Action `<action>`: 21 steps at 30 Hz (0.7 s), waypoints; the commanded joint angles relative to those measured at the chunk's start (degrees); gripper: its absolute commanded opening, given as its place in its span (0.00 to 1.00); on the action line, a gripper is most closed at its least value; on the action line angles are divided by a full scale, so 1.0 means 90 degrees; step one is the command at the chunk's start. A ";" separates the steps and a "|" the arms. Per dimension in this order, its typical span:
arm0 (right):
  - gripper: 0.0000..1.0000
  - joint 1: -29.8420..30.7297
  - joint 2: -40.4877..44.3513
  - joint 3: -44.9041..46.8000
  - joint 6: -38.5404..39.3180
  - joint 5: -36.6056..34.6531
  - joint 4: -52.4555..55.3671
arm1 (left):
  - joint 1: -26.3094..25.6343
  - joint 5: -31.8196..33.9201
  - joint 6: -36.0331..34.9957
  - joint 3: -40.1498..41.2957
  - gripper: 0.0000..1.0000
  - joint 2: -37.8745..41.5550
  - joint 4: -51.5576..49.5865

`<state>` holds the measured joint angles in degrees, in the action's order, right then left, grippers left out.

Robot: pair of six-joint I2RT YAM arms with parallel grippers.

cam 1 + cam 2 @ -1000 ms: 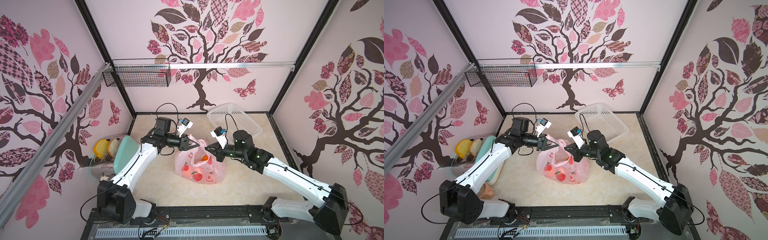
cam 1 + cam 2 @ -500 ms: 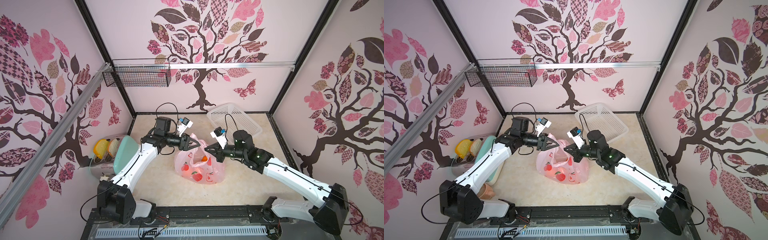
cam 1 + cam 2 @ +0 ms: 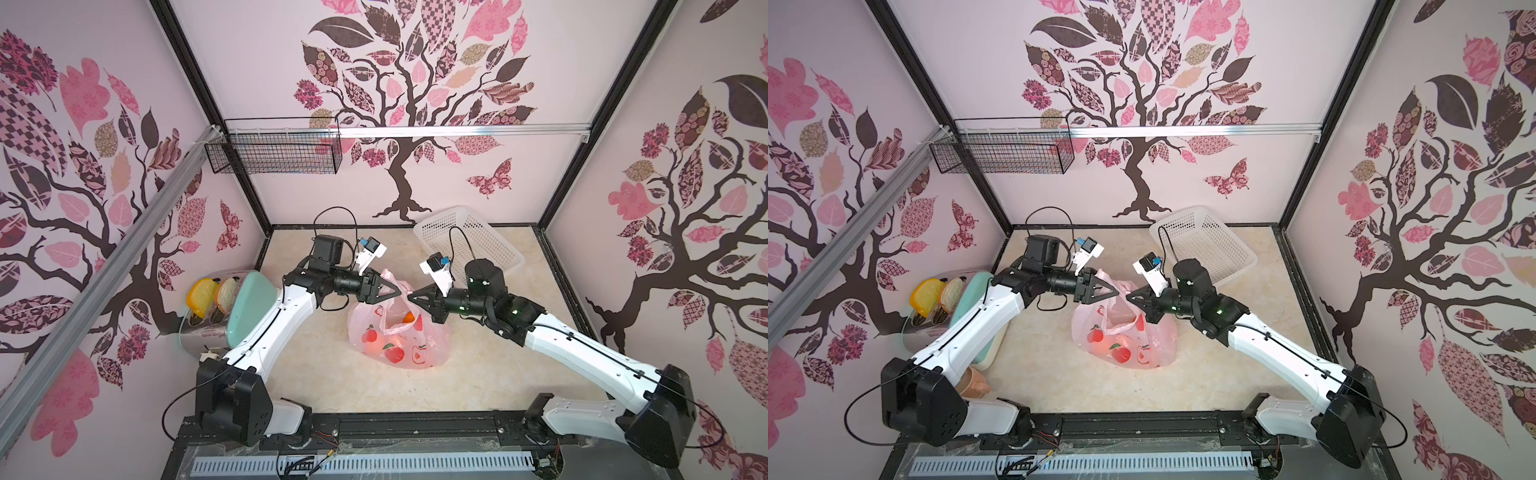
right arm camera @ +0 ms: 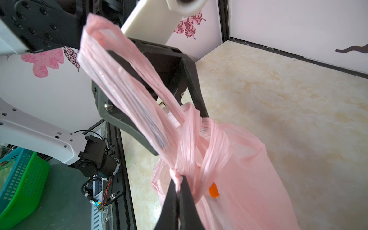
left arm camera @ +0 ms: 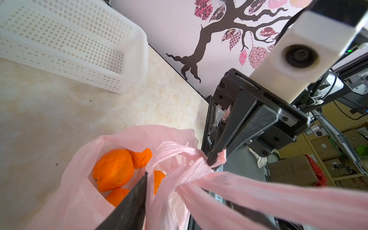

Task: Place the oranges into plastic bags & tie knots
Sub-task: Tie the plastic bag at the center of the board.

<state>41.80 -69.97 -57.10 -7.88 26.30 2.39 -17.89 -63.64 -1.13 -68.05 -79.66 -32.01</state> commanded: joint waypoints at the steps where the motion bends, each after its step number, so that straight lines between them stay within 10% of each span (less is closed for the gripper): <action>1: 0.00 -0.0027 -0.0055 -0.0286 -0.0072 -0.0042 -0.0015 | 0.0000 -0.0277 -0.0200 -0.0107 0.66 -0.0025 0.0011; 21: 0.00 -0.0028 -0.0194 -0.0362 -0.0179 -0.0017 0.0001 | -0.0023 0.0007 0.0436 0.0024 0.59 -0.0007 0.0722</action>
<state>41.80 -71.05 -57.84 -9.04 26.59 2.33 -17.93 -64.05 1.91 -68.03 -79.66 -27.68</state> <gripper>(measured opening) 0.049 0.626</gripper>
